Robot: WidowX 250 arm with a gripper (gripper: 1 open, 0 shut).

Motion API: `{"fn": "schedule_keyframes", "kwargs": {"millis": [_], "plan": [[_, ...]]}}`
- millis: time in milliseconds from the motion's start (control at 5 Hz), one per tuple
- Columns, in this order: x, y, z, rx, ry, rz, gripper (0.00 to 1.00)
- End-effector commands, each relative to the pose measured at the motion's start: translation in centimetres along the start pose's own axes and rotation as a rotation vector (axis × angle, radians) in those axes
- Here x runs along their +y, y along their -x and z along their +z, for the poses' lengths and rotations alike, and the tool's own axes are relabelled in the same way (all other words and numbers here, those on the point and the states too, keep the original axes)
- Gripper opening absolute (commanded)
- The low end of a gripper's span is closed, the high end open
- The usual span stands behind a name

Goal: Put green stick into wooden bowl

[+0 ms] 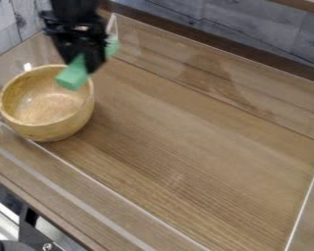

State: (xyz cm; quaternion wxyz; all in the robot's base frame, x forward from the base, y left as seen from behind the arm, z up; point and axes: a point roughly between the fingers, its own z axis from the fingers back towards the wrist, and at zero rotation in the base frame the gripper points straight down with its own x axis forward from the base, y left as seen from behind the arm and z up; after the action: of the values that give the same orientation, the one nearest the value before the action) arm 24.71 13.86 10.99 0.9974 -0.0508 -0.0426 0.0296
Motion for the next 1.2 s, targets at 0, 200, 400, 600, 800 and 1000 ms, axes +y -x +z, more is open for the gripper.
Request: {"fn": "schedule_keyframes", "kwargs": {"millis": [0, 200, 400, 600, 800, 1000], "plan": [[2.9, -0.5, 1.1, -0.05, -0.044, -0.037, 0.0], [2.0, 0.0, 0.4, -0.03, -0.04, -0.066, 0.0], [0.9, 0.4, 0.0, -0.012, -0.024, -0.085, 0.0], [-0.3, 0.4, 0.1, -0.007, -0.011, -0.096, 0.0], [-0.2, 0.5, -0.3, 0.001, -0.016, -0.094, 0.0], [0.0, 0.6, -0.6, 0.01, -0.021, -0.092, 0.0]]}}
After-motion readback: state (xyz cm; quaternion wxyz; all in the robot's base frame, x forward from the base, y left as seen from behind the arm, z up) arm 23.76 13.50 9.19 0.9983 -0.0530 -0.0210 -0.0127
